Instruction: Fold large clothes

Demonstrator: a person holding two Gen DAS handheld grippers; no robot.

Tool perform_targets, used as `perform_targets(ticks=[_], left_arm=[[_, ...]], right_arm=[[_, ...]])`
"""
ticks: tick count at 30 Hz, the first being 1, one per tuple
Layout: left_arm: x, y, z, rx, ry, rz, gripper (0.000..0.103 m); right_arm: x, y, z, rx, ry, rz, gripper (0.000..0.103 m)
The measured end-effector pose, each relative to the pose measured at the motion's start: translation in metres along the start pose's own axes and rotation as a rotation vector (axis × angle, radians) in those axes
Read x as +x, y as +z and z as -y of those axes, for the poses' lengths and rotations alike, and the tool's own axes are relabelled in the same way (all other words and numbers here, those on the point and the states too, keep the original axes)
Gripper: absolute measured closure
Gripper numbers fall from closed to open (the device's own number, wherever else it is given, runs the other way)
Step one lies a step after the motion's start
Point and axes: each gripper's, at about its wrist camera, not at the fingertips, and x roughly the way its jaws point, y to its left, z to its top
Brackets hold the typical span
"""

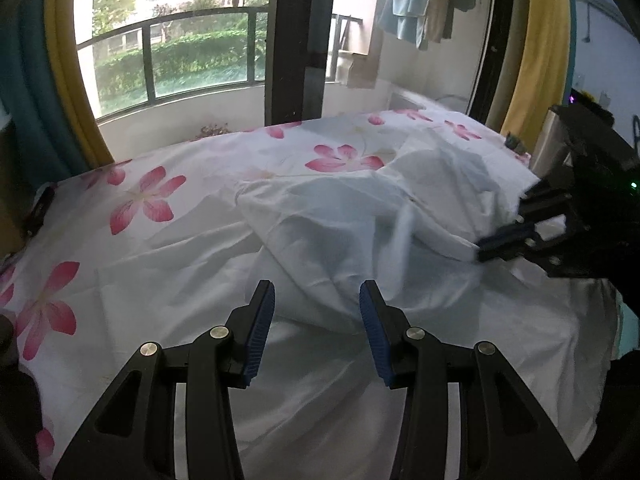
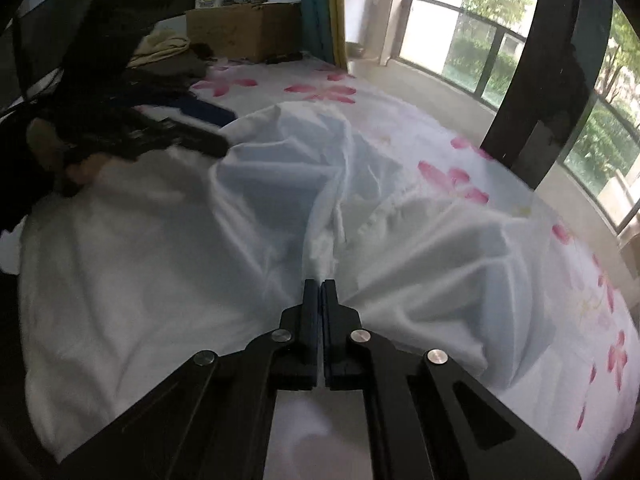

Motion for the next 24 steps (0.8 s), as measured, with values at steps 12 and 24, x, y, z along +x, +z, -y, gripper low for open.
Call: perform_targets(ticks=[12, 24], left_arm=[[-0.003, 0.026, 0.044, 0.082, -0.051, 0.03, 0.056], [0.062, 0.029, 0.043, 0.07, -0.041, -0.117, 0.056]], right_arm=[[-0.02, -0.01, -0.013, 0.057, 0.06, 0.028, 0.1], [-0.008, -0.002, 0.054, 0.255, -0.193, 0.062, 0.099]])
